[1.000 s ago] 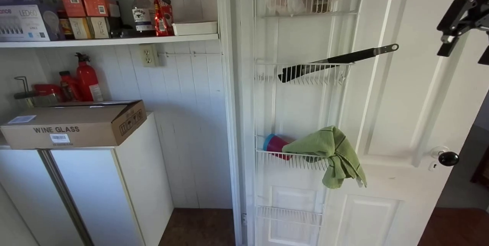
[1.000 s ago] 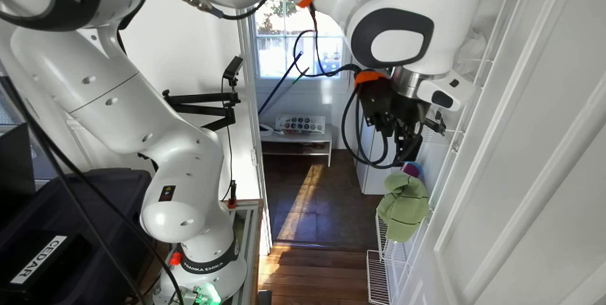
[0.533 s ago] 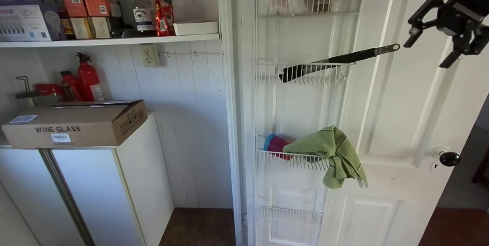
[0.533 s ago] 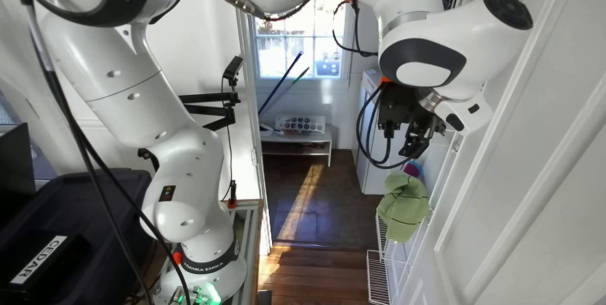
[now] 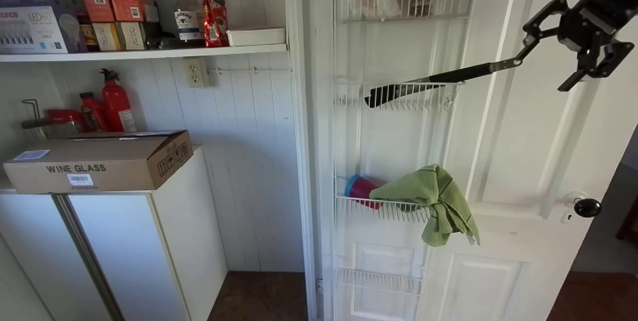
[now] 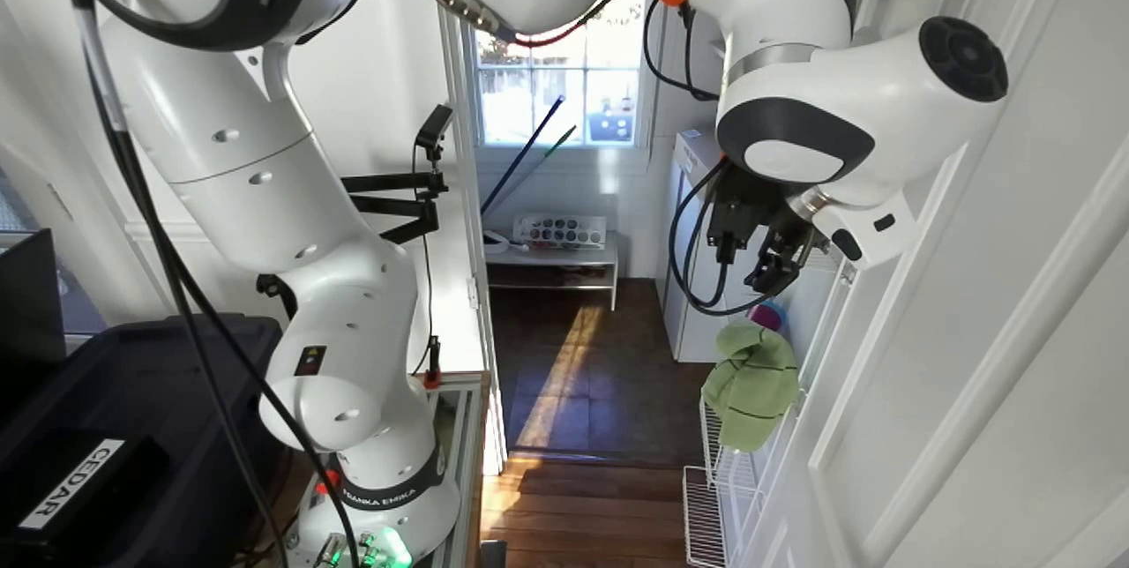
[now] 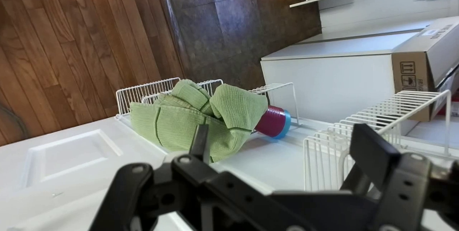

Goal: Hang the black and silver tongs through the spaces of the rack

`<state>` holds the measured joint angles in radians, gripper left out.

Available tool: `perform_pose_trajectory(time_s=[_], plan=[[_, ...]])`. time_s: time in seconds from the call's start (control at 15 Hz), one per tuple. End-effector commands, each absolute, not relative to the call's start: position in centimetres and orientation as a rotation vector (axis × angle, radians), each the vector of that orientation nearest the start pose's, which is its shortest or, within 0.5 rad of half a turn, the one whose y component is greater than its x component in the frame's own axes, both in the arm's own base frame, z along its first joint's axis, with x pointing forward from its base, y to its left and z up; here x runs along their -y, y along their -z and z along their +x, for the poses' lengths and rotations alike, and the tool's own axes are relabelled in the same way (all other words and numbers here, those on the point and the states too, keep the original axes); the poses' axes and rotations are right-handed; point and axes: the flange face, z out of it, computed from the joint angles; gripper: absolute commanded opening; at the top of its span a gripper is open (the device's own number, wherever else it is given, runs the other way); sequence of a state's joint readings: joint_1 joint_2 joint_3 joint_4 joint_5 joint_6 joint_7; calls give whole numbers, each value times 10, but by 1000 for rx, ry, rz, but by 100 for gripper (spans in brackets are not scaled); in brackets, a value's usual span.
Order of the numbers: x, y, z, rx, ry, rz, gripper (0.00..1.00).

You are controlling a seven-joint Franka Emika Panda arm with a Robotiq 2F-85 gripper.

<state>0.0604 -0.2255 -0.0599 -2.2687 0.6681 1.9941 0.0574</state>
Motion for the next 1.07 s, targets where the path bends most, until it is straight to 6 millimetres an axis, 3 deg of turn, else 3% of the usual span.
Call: perform_pose_trajectory(time_s=[0.0,0.27,1.0], plan=[[-36,-455,485,-349,-60,-2332,100],[-33,-443,495,-251,9,-2173,100],[-20,-421,514,-117,201,-2053,100]])
